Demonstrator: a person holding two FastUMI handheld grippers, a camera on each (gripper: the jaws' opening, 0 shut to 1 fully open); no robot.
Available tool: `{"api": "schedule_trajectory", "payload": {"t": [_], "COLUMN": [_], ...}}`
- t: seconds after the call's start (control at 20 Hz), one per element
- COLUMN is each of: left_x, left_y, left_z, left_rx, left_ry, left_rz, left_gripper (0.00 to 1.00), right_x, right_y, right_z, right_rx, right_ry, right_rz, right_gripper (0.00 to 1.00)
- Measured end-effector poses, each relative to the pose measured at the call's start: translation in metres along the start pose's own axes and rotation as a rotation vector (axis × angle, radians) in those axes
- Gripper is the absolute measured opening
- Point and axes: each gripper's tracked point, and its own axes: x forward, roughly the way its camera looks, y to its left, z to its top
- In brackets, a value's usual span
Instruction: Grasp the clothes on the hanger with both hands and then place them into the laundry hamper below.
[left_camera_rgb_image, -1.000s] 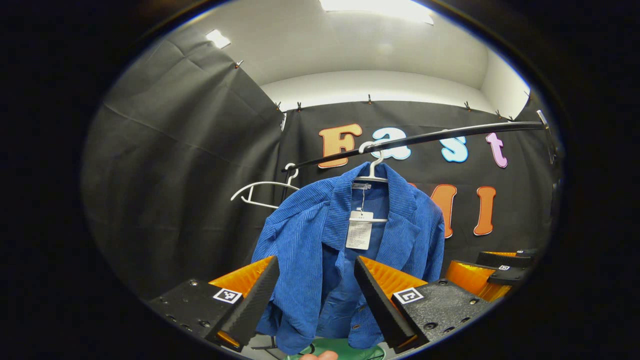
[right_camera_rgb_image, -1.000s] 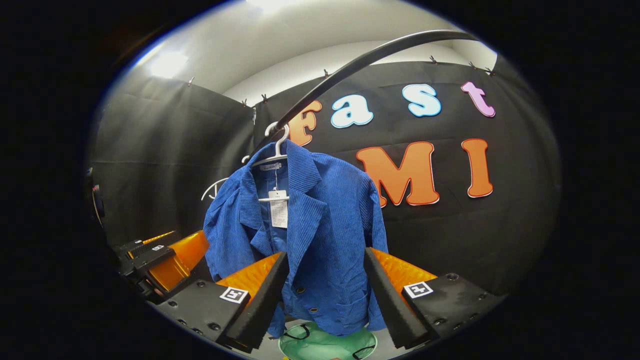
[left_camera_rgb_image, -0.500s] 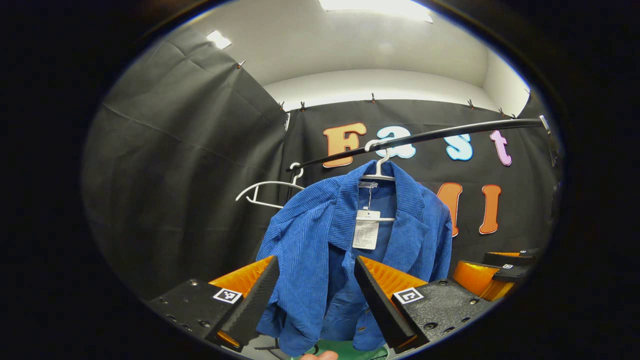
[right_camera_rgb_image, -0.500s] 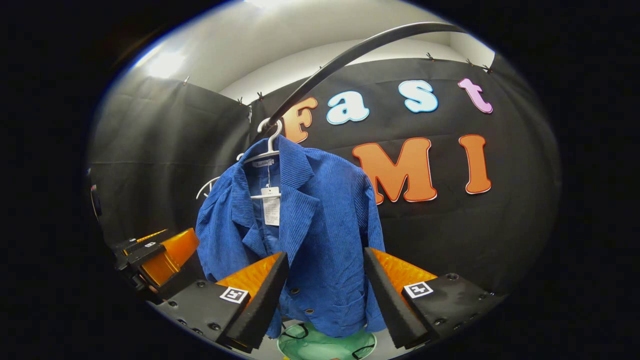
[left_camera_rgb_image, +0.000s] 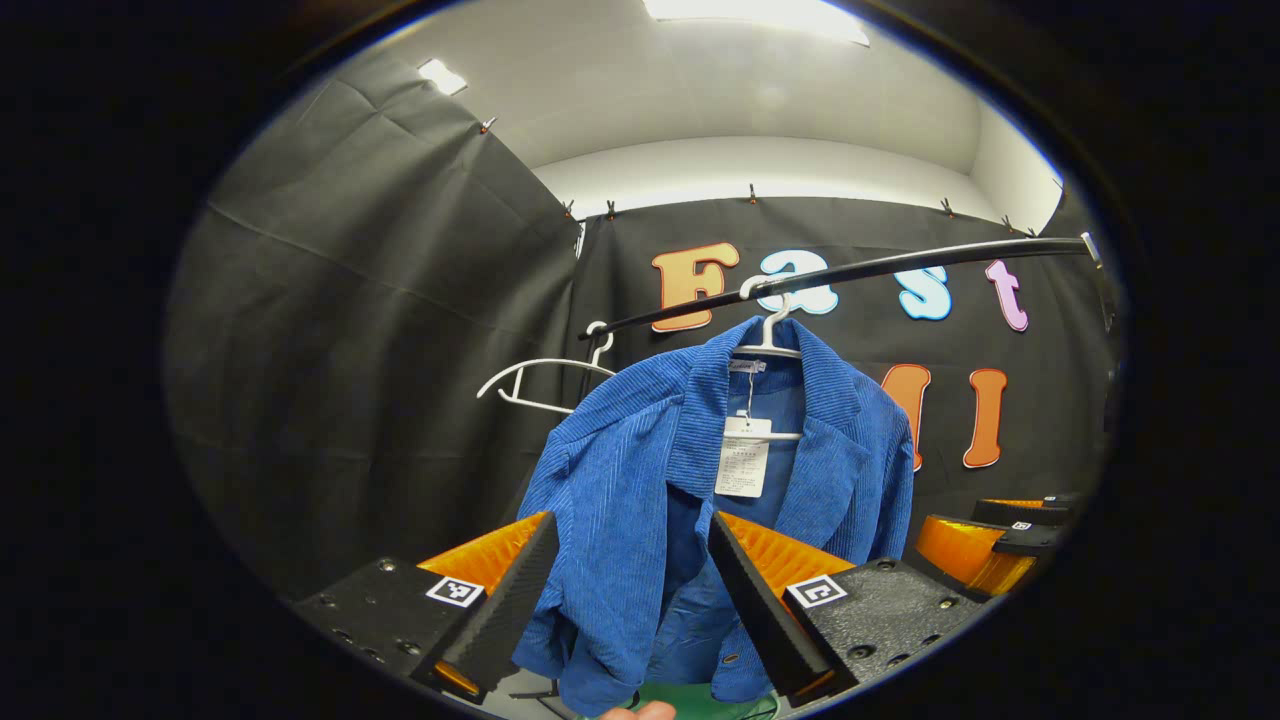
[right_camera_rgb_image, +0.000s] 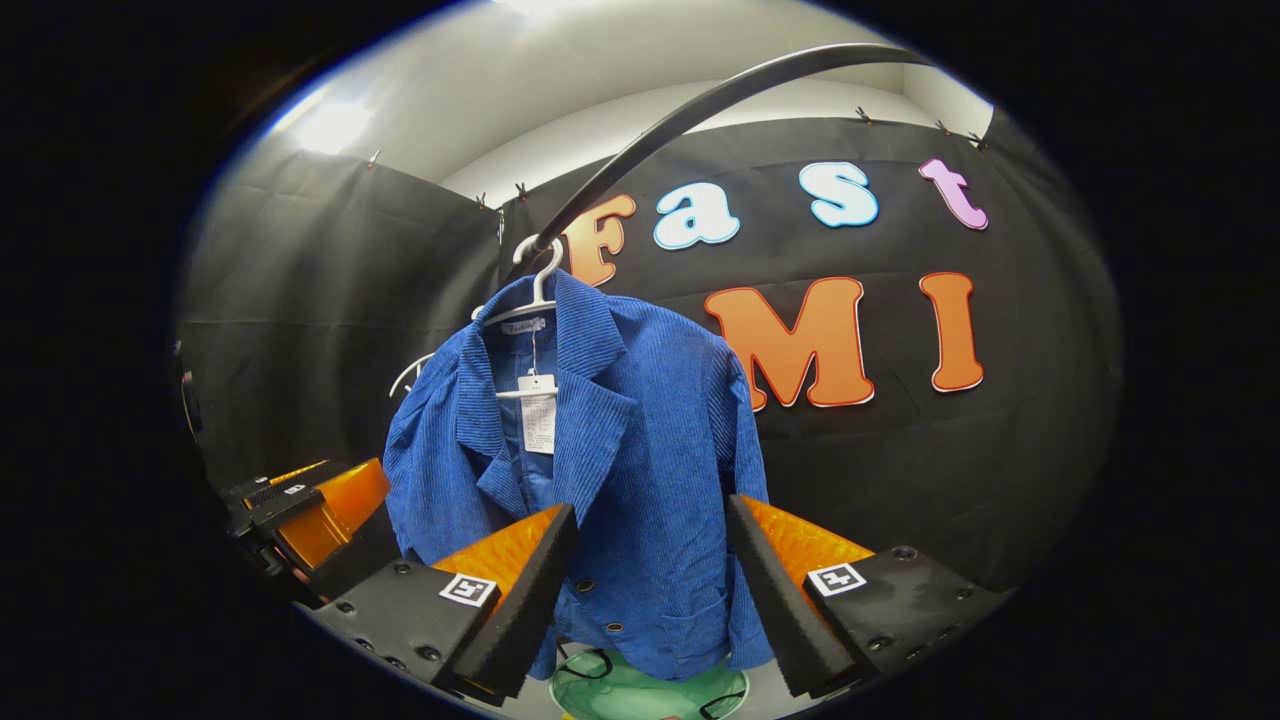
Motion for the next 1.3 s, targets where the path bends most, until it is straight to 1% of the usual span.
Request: {"api": "schedule_trajectory", "payload": {"t": [0.05,0.4,0.55,0.6,0.7,0.75,0.8,0.85,0.9,0.95,1.0,1.05,1.1,1.2,1.25,1.3], "left_x": [0.0,0.001,0.002,0.001,0.002,0.002,0.001,-0.001,-0.004,-0.008,-0.011,-0.013,-0.017,-0.022,-0.024,-0.027], "left_y": [0.003,0.021,0.029,0.032,0.037,0.039,0.04,0.043,0.047,0.051,0.054,0.059,0.063,0.069,0.07,0.072], "left_z": [0.001,0.01,0.018,0.02,0.023,0.022,0.02,0.019,0.019,0.018,0.017,0.016,0.015,0.015,0.016,0.017], "left_rx": [-0.001,0.011,0.003,0.002,-0.002,-0.005,-0.011,-0.018,-0.024,-0.025,-0.018,-0.002,0.018,0.044,0.048,0.048], "left_ry": [-0.002,-0.011,-0.03,-0.037,-0.047,-0.04,-0.031,-0.024,-0.019,-0.016,-0.013,-0.009,-0.005,0.002,0.002,0.002], "left_rz": [0.006,0.031,0.043,0.047,0.057,0.061,0.065,0.071,0.078,0.086,0.094,0.105,0.118,0.132,0.132,0.132], "left_gripper": [0.92,0.92,0.92,0.95,0.95,0.92,0.92,0.92,0.95,0.92,0.95,0.95,0.92,0.92,0.95,0.92], "right_x": [0.001,0.007,0.011,0.012,0.019,0.023,0.029,0.036,0.043,0.05,0.058,0.066,0.076,0.098,0.107,0.117], "right_y": [0.001,0.019,0.034,0.037,0.044,0.047,0.051,0.056,0.06,0.063,0.064,0.062,0.058,0.052,0.052,0.055], "right_z": [0.002,0.008,0.013,0.014,0.013,0.01,0.007,0.003,0.0,-0.002,-0.004,-0.006,-0.01,-0.018,-0.024,-0.029], "right_rx": [-0.006,-0.022,-0.03,-0.026,-0.016,-0.007,0.004,0.014,0.02,0.021,0.019,0.021,0.033,0.077,0.089,0.094], "right_ry": [-0.005,-0.029,-0.051,-0.058,-0.059,-0.05,-0.038,-0.027,-0.018,-0.013,-0.012,-0.014,-0.017,-0.023,-0.02,-0.014], "right_rz": [-0.003,0.028,0.065,0.075,0.097,0.111,0.125,0.138,0.15,0.157,0.15,0.127,0.088,0.012,-0.006,-0.007], "right_gripper": [0.98,0.98,0.98,0.89,0.89,0.89,0.98,0.89,0.89,0.89,0.89,0.98,0.98,0.97,0.97,0.97]}}
